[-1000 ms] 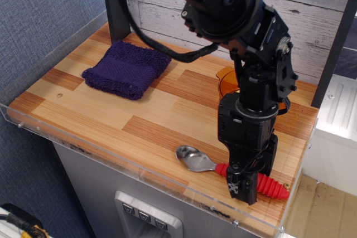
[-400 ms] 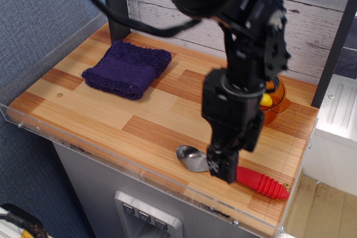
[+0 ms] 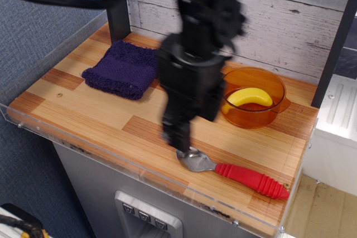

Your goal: Put the red spoon on the lower right corner of the table

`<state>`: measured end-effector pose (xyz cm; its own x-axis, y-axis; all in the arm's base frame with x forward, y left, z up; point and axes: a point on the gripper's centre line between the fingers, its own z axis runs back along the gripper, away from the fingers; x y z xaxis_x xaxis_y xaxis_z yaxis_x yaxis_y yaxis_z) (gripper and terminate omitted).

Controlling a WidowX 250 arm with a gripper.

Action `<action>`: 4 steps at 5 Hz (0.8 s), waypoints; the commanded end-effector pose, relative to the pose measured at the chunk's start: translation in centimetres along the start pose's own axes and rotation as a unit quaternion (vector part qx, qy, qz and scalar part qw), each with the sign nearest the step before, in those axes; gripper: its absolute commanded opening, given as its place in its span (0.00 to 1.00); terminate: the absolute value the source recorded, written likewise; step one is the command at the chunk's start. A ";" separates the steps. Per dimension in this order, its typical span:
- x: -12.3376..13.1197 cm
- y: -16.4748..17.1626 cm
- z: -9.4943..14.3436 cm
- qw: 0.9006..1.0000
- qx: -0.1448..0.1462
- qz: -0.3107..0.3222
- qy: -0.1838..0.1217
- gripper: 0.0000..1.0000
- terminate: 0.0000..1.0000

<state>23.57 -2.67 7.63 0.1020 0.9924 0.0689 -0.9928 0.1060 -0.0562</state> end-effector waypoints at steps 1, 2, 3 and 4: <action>5.8 0.2 1.6 0.998 0.033 0.003 -0.055 1.00 0.00; 8.6 0.1 0.9 0.996 0.061 0.009 -0.068 1.00 0.00; 12.0 0.4 0.4 0.995 0.065 0.028 -0.072 1.00 0.00; 14.4 0.8 0.1 0.996 0.047 0.013 -0.072 1.00 0.00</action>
<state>22.82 11.48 6.99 0.0843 0.9765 0.1982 -0.9953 0.0730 0.0637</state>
